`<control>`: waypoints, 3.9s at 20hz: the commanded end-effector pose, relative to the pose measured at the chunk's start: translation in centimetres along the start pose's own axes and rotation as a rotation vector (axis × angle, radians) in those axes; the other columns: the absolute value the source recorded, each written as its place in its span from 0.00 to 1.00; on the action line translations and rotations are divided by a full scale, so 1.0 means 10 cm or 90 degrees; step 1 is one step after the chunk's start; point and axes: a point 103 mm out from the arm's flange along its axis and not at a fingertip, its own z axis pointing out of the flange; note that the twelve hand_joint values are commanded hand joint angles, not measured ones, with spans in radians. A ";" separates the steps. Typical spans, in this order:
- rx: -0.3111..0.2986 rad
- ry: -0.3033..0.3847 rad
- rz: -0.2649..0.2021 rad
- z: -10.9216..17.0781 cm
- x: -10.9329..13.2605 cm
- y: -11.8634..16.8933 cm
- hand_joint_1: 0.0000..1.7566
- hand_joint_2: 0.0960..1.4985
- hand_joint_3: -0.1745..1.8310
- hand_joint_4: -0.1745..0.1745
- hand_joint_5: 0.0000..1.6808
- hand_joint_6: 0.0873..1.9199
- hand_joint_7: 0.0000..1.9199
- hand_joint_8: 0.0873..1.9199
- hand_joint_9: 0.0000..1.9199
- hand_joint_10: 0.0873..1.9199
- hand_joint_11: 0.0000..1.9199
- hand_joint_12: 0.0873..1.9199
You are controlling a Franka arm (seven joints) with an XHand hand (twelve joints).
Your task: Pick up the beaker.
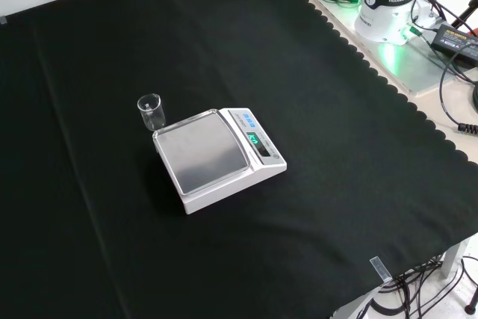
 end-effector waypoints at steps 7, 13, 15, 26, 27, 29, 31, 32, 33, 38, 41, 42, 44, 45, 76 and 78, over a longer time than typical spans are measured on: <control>0.001 0.000 0.000 0.06 -0.20 0.13 0.27 0.54 0.30 0.19 0.15 0.00 0.01 0.38 0.08 0.43 0.20 0.69; 0.018 -0.007 -0.006 0.22 -0.36 0.33 0.26 0.54 0.30 0.19 0.14 0.00 0.01 0.38 0.08 0.43 0.20 0.69; 0.024 -0.010 -0.009 0.30 -0.40 0.43 0.26 0.53 0.30 0.19 0.14 0.00 0.01 0.38 0.08 0.43 0.20 0.69; 0.055 -0.007 -0.031 0.70 -0.44 1.10 0.26 0.54 0.28 0.20 0.14 0.00 0.00 0.37 0.07 0.43 0.16 0.70; 0.057 -0.005 -0.033 0.73 -0.45 1.15 0.26 0.54 0.28 0.20 0.14 0.00 0.00 0.37 0.04 0.43 0.16 0.70; 0.065 -0.004 -0.036 0.81 -0.45 1.26 0.26 0.54 0.28 0.20 0.14 0.00 0.00 0.36 0.01 0.42 0.15 0.71; 0.073 -0.004 -0.039 0.89 -0.45 1.37 0.26 0.54 0.27 0.20 0.14 0.00 0.00 0.36 0.00 0.42 0.14 0.71; 0.076 -0.002 -0.041 0.93 -0.45 1.42 0.26 0.54 0.27 0.20 0.14 0.00 0.00 0.35 0.00 0.41 0.14 0.71; 0.079 0.000 -0.044 0.97 -0.44 1.47 0.26 0.54 0.27 0.20 0.14 0.00 0.00 0.35 0.00 0.41 0.14 0.71; 0.091 0.021 -0.081 1.16 -0.82 1.51 0.26 0.54 0.27 0.20 0.14 0.00 0.00 0.34 0.00 0.40 0.14 0.71; 0.110 0.013 -0.091 1.28 -0.84 1.66 0.27 0.54 0.27 0.20 0.14 0.00 0.00 0.33 0.00 0.40 0.14 0.71; 0.113 0.013 -0.095 1.32 -0.84 1.71 0.27 0.54 0.26 0.20 0.14 0.00 0.00 0.33 0.00 0.40 0.14 0.71; 0.115 0.018 -0.102 1.42 -0.84 1.81 0.27 0.54 0.26 0.20 0.13 0.00 0.00 0.32 0.00 0.40 0.14 0.71; 0.117 0.021 -0.106 1.46 -0.82 1.86 0.27 0.54 0.26 0.20 0.13 0.00 0.00 0.32 0.00 0.40 0.14 0.71; 0.144 0.032 -0.036 2.16 0.98 2.43 0.27 0.55 0.25 0.15 0.11 0.00 0.00 0.29 0.00 0.41 0.14 0.71; 0.151 0.039 -0.030 2.24 1.00 2.45 0.27 0.55 0.25 0.14 0.11 0.00 0.00 0.29 0.00 0.41 0.14 0.71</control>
